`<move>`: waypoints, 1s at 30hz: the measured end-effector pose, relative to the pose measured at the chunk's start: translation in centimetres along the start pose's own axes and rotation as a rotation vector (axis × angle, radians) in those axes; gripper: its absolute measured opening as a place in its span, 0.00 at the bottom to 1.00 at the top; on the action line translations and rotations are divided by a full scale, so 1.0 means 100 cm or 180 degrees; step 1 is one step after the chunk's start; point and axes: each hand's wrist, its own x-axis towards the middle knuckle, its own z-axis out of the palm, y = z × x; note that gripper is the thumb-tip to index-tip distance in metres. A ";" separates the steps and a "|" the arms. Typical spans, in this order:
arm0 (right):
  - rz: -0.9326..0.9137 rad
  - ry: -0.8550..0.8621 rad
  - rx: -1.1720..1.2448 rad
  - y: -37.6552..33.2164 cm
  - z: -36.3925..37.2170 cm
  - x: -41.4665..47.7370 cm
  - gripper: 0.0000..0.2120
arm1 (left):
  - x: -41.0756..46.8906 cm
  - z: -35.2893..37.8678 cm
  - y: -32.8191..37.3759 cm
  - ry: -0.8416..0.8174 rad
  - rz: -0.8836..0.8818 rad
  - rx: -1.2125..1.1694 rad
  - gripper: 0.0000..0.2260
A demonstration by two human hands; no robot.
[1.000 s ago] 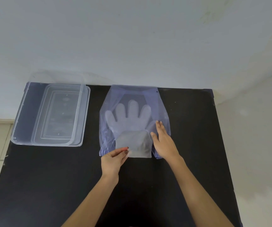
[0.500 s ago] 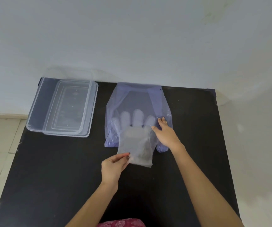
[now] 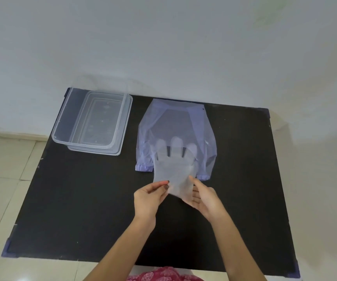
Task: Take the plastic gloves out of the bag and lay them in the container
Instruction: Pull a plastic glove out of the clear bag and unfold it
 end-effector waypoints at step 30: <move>-0.1083 0.0452 0.0554 -0.012 -0.016 -0.086 0.11 | 0.113 -0.015 0.042 -0.0802 0.1612 0.4085 0.26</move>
